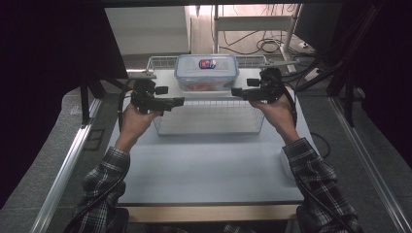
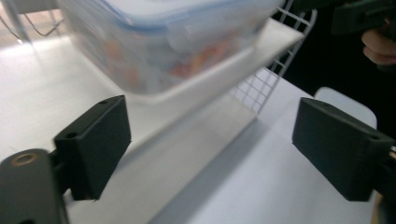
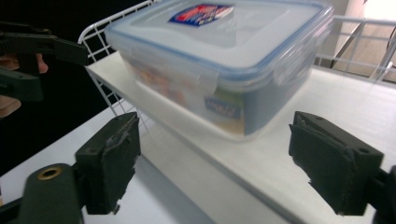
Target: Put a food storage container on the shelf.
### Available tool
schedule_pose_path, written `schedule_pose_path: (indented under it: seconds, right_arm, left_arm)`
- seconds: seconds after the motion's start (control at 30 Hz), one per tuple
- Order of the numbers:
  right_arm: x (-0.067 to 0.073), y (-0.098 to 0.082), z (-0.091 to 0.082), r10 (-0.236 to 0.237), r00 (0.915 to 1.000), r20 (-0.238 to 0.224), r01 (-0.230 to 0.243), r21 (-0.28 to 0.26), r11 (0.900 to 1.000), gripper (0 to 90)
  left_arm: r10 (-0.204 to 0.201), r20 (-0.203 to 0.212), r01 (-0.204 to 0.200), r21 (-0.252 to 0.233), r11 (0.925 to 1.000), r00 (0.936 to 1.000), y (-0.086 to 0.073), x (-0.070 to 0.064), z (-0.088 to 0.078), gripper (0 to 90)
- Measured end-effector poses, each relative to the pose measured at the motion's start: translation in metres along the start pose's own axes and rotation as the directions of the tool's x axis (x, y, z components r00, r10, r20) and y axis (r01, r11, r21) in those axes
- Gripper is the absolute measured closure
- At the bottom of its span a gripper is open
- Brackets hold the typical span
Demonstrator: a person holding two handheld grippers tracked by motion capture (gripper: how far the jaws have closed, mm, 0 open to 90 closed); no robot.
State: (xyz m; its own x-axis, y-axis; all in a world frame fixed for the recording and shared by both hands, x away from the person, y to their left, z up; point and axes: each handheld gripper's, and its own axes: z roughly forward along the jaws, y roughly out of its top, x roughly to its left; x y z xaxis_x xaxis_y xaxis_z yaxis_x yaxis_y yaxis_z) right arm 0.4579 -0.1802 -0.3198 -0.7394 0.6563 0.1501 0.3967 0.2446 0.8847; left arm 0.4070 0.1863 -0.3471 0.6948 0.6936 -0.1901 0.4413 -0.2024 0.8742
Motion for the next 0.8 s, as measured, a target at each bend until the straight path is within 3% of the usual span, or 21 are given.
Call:
schedule_pose_path:
  seconds: [0.17,0.47,0.67,0.8]
  right_arm:
    - [0.006,-0.014,-0.004,-0.026,0.9997,0.003,0.026,0.004,1.000,13.4]
    - [0.019,-0.036,-0.011,-0.050,0.9985,-0.022,0.050,0.005,0.999,8.3]
    - [0.028,-0.053,-0.017,-0.083,0.9961,-0.031,0.083,0.012,0.996,6.0]
    - [0.032,-0.064,-0.020,-0.108,0.9938,-0.027,0.108,0.018,0.994,4.9]
  left_arm:
    - [0.043,-0.010,-0.043,0.024,0.9988,0.9990,-0.020,-0.010,0.002,7.2]
    - [0.081,-0.021,-0.081,0.027,0.9963,0.9965,-0.043,-0.026,0.002,2.3]
    - [0.075,-0.015,-0.075,0.005,0.9971,0.9970,-0.057,-0.034,0.000,2.3]
    - [0.082,-0.016,-0.082,0.017,0.9965,0.9965,-0.069,-0.039,0.000,2.5]
